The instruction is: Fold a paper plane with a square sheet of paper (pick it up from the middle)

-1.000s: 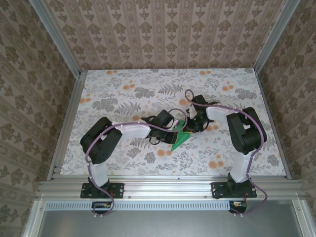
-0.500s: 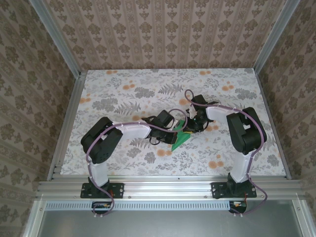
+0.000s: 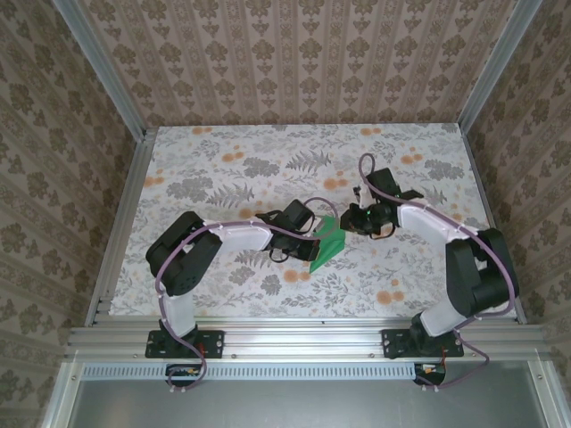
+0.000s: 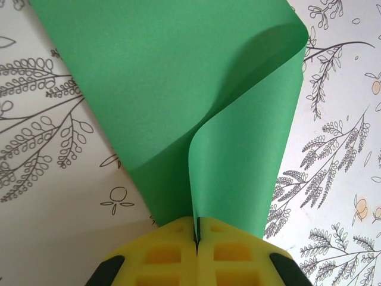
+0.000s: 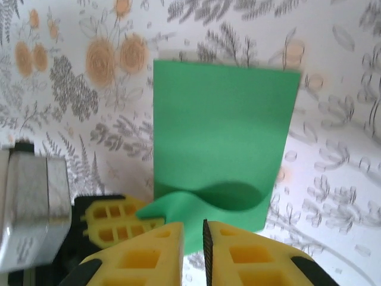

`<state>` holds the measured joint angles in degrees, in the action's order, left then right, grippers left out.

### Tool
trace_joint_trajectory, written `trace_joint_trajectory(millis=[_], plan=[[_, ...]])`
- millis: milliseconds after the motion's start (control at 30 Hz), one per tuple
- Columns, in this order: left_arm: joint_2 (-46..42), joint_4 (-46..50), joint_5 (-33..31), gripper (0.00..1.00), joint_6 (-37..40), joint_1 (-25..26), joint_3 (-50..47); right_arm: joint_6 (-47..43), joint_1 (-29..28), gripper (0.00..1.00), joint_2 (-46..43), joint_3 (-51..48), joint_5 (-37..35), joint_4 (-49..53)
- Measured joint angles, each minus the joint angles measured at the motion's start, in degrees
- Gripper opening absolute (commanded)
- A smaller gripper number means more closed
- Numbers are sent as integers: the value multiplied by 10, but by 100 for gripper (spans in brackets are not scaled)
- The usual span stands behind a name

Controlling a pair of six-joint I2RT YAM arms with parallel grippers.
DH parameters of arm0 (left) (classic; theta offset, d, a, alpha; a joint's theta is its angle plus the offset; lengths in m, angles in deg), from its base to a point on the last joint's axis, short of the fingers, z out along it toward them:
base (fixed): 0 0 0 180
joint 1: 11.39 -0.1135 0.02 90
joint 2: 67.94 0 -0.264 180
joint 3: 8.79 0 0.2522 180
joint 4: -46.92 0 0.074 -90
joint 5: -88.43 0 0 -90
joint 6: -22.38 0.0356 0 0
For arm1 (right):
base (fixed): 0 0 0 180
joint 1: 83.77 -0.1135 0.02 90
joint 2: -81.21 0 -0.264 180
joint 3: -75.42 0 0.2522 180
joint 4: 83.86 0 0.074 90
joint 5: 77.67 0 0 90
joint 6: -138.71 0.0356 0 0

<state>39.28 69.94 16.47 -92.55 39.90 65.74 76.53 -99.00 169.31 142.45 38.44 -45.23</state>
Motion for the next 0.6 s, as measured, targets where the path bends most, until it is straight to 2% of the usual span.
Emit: trace_joint_trajectory(millis=[233,433,600], plan=[[1,-2,0,2,0,0,0,90,-33,11,-23,-115,66,-88],[1,-1,1,2,1,0,0,141,-70,11,4,-123,85,-163],[1,3,2,2,8,0,2,155,-77,11,17,-122,79,-180]])
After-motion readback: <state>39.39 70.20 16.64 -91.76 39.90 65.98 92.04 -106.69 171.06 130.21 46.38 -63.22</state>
